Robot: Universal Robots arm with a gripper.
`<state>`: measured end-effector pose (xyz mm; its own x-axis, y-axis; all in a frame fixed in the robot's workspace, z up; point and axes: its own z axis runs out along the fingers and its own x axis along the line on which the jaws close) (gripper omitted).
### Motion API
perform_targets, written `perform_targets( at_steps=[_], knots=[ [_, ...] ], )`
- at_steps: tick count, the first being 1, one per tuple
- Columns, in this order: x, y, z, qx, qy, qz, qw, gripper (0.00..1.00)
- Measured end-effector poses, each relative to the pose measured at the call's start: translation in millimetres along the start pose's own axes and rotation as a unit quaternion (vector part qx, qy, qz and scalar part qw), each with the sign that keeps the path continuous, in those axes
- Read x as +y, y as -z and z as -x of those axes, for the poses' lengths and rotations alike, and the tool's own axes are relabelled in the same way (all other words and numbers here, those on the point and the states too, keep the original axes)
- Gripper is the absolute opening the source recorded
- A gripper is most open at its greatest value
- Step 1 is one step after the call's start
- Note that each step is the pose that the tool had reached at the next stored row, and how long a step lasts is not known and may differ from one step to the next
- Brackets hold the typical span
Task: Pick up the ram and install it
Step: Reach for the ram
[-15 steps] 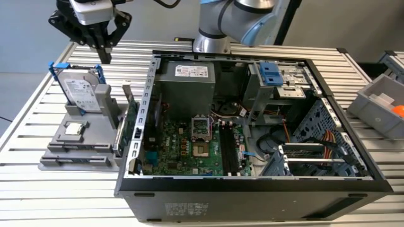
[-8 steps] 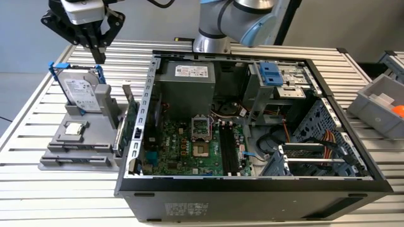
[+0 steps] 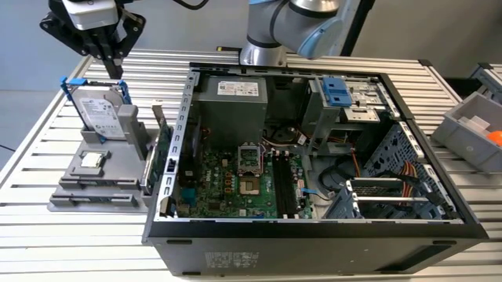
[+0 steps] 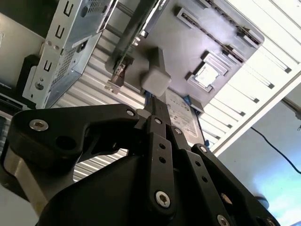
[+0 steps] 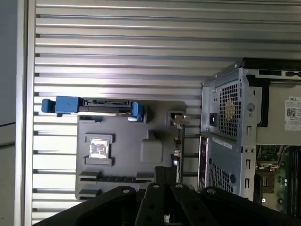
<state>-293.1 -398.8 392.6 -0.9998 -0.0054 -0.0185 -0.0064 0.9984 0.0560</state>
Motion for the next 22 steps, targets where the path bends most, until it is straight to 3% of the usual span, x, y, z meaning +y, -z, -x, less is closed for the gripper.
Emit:
perform_targets(
  at_steps=[22],
  knots=[
    [0.3, 0.8, -43.1, 0.0004, 0.006, 0.0001, 0.99998, 0.00]
  ],
)
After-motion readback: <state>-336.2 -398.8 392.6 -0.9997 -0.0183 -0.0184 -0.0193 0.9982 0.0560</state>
